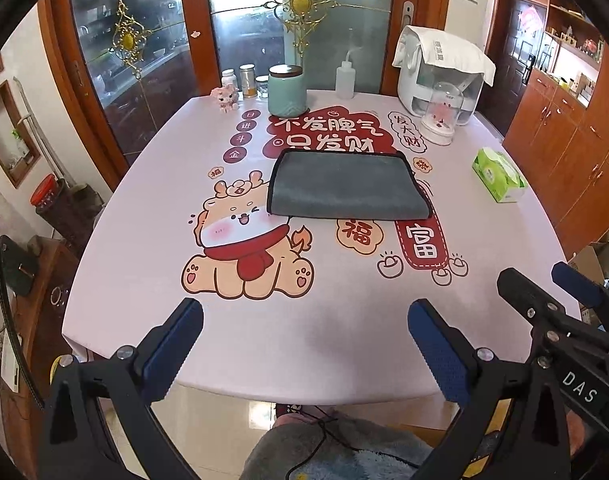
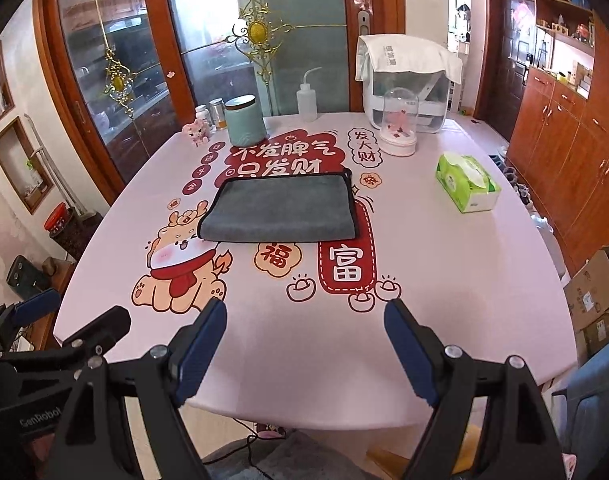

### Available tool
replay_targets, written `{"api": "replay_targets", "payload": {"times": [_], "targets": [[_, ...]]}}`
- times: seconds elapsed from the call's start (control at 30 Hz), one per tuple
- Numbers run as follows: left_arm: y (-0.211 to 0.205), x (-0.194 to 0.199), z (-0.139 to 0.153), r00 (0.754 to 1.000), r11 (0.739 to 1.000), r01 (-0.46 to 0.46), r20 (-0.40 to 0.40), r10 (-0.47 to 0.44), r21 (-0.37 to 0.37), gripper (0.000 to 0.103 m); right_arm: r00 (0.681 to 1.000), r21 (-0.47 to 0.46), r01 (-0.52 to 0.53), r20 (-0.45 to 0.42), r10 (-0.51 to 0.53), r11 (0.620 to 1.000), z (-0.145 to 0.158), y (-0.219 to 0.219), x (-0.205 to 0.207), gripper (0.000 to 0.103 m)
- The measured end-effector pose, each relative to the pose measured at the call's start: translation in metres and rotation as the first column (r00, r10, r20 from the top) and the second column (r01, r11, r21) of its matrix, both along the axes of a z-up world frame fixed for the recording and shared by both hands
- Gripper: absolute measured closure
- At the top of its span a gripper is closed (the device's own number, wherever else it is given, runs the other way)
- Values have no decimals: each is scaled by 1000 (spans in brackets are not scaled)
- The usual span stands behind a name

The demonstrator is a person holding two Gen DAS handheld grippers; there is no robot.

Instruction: Fold towel

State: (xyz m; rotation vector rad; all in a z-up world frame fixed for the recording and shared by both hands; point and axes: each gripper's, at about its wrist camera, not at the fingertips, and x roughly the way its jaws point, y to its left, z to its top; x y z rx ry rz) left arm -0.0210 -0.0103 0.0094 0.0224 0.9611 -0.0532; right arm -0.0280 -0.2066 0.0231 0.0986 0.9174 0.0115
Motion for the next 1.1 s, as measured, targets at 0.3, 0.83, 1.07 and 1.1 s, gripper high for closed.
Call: {"api": "replay_targets", "payload": {"times": [0.3,0.83,1.07,1.1], "targets": [[0,6,-5,1000,1000,3,-14,-3,13,1,1000,-14,12,-13,-12,1000,-4,4,3,21],[-2,9,-10,1000,1000,18,-15,-18,7,1,999,-38,45,-14,-46,998,-4,3,2,21],[-3,10,-11,1000,1000,18,-15,-18,8,1,999,-37,45,-16,-46,998,-4,3,2,21],[-3,10,-11,1000,1000,18,-15,-18,8,1,999,-37,45,-16,-46,998,-4,3,2,21]]}}
